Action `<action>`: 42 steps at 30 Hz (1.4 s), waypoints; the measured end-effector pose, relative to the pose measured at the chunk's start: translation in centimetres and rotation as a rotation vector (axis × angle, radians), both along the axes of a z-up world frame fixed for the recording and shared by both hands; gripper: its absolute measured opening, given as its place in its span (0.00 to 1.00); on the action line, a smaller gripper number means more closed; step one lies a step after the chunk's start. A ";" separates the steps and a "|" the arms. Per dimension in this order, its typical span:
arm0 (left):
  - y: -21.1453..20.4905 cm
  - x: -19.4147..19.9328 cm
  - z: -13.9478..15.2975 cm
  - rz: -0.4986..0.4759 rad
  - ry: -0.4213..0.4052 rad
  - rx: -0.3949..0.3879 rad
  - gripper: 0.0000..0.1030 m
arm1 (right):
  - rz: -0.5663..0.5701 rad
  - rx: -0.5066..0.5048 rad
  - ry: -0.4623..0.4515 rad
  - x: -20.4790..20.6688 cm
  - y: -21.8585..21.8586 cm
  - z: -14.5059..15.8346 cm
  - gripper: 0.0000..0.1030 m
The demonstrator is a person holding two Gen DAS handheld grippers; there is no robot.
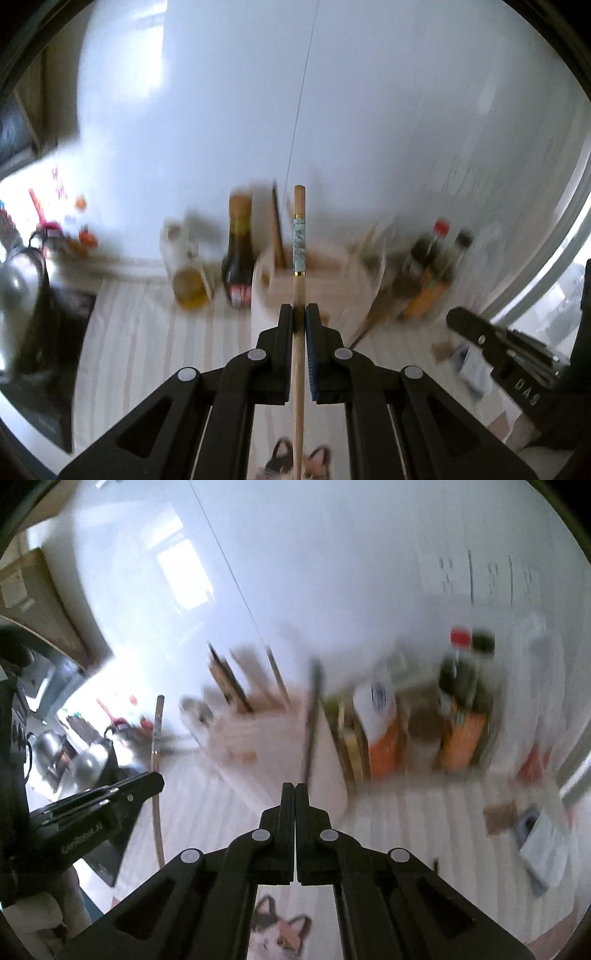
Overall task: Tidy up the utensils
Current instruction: 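Lift both held chopsticks upright and carry them over the cream holder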
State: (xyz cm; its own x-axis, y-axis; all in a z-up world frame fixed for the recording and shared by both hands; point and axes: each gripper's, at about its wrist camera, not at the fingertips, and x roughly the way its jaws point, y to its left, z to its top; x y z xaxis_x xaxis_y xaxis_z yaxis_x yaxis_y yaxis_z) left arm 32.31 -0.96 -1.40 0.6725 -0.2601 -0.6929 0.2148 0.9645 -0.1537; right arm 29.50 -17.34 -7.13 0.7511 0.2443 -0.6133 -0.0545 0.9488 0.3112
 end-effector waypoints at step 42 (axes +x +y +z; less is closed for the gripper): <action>0.8 4.2 -19.7 0.189 0.331 0.174 0.04 | 0.036 0.039 0.507 14.5 -5.1 -22.2 0.06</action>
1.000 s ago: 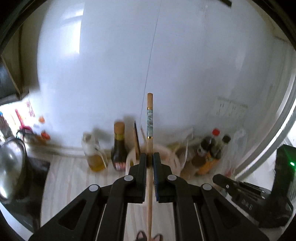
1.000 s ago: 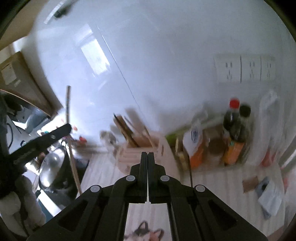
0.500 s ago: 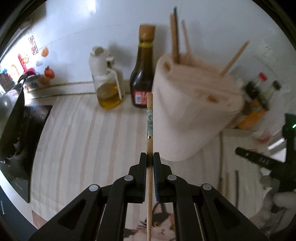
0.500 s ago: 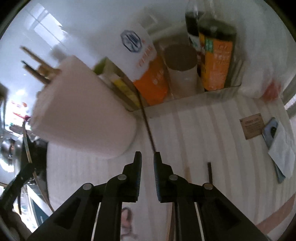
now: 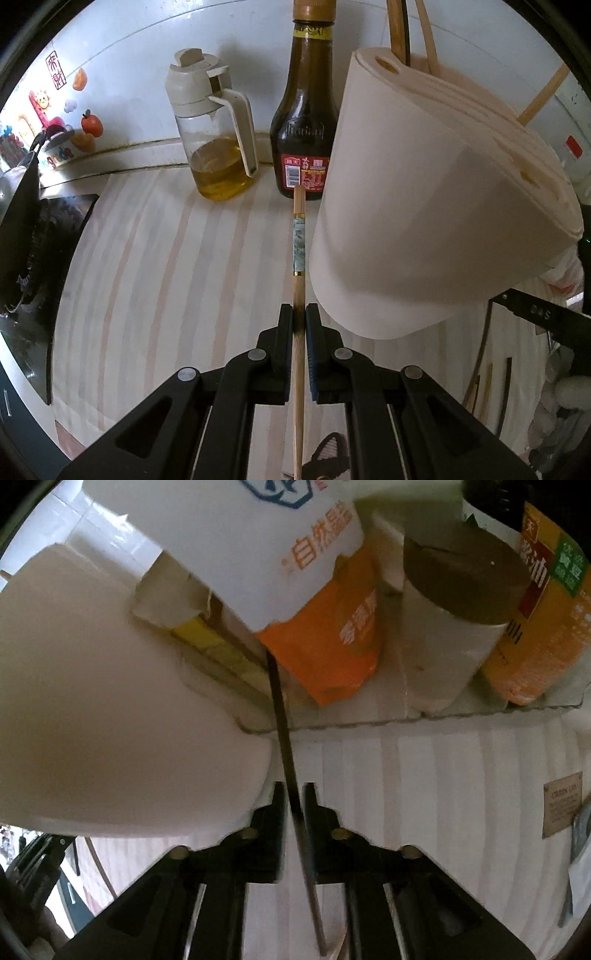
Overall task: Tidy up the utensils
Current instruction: 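Lift both held chopsticks upright and carry them over the cream holder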
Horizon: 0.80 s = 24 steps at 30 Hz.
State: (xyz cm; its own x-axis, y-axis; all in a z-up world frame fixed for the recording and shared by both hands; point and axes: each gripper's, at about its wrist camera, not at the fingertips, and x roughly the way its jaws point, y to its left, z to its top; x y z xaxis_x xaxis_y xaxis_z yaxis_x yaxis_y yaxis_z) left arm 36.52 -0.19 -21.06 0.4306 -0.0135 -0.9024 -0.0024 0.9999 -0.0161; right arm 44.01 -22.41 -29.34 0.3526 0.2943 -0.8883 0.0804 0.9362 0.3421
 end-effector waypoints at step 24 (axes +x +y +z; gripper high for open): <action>-1.7 -0.3 23.2 -0.124 -0.418 -0.219 0.04 | -0.199 0.109 -0.617 -7.6 -2.2 26.3 0.05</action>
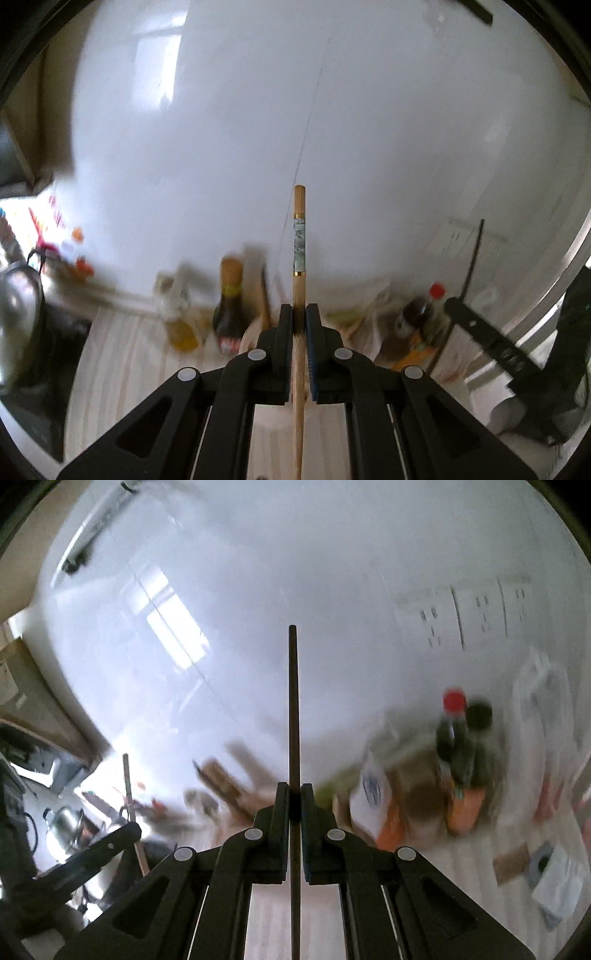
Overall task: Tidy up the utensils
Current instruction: 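Lift both held chopsticks upright and carry them over the cream holder, then insert both chopsticks into the cream holder and open both tools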
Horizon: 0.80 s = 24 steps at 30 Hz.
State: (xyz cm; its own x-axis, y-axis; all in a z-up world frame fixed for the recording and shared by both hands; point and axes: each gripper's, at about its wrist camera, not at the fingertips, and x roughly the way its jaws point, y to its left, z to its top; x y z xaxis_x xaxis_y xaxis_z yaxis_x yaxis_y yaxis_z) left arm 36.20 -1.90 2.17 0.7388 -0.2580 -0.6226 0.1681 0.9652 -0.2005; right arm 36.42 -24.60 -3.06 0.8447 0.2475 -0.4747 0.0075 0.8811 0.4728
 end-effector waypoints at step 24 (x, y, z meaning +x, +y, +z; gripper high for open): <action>-2.0 12.3 -3.1 -0.030 -0.096 -0.002 0.04 | -0.075 -0.074 -0.224 11.6 4.3 -1.6 0.05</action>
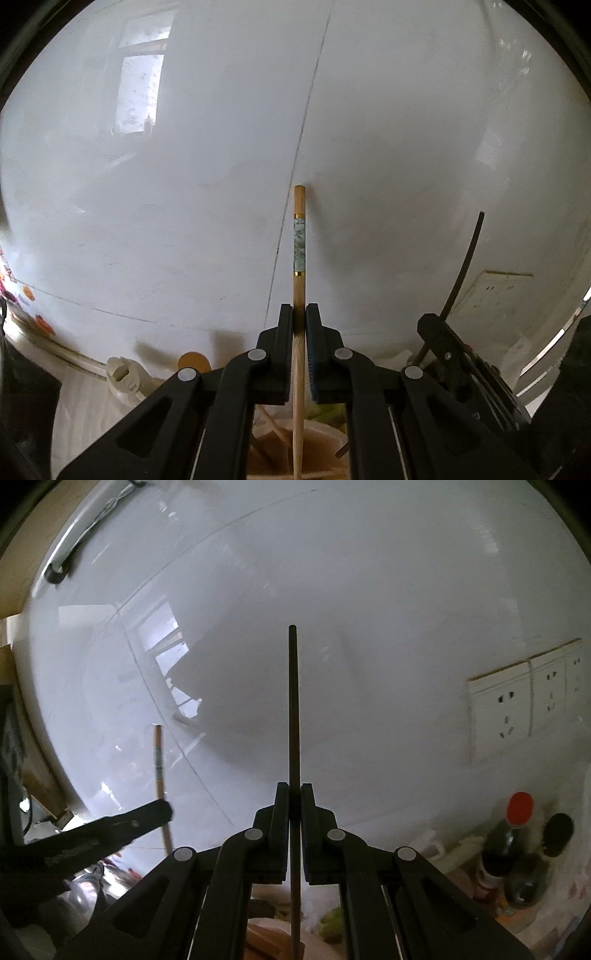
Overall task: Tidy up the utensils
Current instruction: 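Insert both chopsticks into the cream holder and open both tools, then withdraw both open tools from the holder back over the mat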
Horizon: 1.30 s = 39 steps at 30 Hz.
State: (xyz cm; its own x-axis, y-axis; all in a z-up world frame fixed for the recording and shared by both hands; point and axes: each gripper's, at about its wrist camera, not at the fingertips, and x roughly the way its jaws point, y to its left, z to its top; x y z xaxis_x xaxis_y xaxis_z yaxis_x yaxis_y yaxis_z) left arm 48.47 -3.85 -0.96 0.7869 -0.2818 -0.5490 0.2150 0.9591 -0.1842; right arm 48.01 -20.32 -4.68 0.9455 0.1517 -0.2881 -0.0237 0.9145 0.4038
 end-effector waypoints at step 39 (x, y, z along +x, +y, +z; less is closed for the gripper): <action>3.6 -13.3 -6.5 0.137 0.234 0.229 1.00 | -0.004 -0.032 0.339 -15.6 -3.9 -1.9 0.98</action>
State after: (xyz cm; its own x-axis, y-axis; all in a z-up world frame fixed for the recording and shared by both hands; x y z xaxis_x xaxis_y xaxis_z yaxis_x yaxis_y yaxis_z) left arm 35.13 -0.26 -7.41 0.6540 -0.0314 -0.7558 0.0592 0.9982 0.0097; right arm 32.38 -24.25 -6.55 0.7955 0.1338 -0.5909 0.1109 0.9267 0.3591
